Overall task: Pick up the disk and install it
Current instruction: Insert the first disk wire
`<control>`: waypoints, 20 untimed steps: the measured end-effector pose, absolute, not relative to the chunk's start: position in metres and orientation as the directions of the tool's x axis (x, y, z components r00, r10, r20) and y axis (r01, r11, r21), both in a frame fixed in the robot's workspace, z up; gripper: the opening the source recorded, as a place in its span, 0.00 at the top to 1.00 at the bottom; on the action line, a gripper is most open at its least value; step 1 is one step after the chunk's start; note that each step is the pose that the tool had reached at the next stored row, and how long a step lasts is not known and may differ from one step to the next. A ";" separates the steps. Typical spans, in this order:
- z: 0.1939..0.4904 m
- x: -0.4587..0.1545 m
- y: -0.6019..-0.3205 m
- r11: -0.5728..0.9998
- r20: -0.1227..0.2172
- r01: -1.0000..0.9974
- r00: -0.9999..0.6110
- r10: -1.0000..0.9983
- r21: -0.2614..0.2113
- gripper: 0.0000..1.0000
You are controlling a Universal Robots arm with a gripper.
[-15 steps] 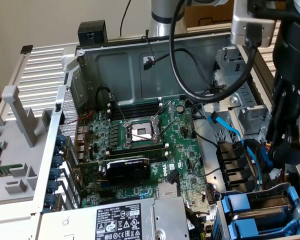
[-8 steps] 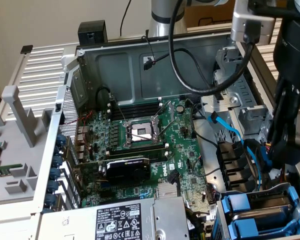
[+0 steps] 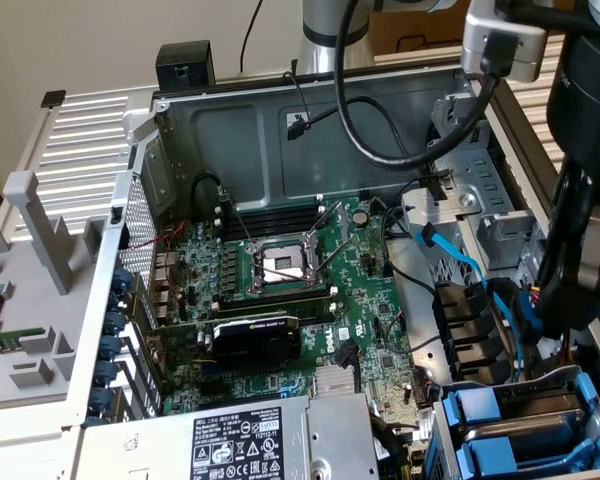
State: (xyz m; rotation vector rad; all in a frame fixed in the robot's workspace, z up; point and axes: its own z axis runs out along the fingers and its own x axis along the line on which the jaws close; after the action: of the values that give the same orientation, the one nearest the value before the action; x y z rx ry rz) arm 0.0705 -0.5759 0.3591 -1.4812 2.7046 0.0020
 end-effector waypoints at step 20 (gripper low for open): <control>0.359 0.067 -0.576 0.633 -0.052 -0.774 -0.631 -0.774 -0.026 0.55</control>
State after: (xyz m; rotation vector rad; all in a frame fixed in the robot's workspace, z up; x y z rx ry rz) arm 0.0672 -0.5759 0.3590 -1.3214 2.7857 -0.0024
